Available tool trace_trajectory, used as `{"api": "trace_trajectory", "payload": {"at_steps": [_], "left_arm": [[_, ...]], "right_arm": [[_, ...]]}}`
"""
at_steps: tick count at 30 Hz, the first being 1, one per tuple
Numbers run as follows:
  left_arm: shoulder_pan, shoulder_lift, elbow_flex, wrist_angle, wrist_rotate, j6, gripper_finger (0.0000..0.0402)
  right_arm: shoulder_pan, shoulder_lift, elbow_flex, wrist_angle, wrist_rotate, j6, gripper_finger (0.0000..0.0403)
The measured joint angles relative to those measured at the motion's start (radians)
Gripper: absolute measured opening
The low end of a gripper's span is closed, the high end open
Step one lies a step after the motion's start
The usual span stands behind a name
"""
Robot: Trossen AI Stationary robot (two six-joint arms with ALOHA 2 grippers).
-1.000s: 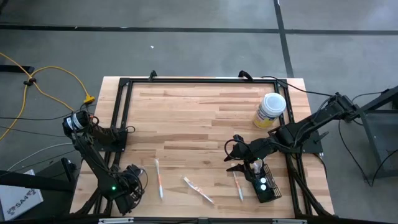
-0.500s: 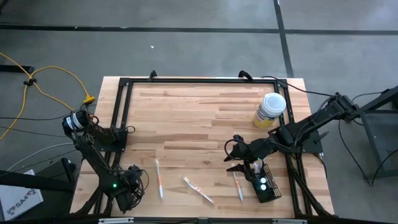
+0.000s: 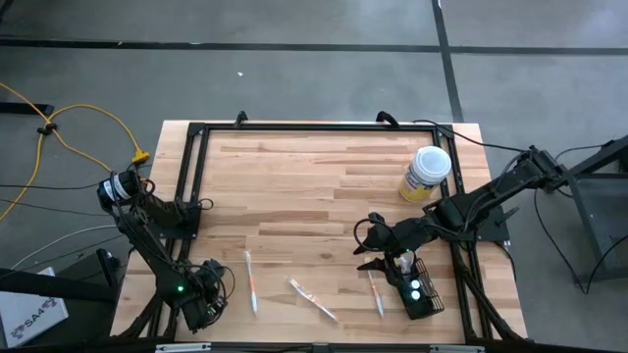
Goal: Pick & Place toothbrushing station
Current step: Put the purple toothbrush into the mesh organizer
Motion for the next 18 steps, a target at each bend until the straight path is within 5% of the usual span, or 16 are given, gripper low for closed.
{"api": "trace_trajectory", "payload": {"at_steps": [18], "left_arm": [[0.000,0.003,-0.001,0.000,0.002,0.001,0.0089]], "right_arm": [[0.000,0.000,0.000,0.000,0.003,0.000,0.0184]]}}
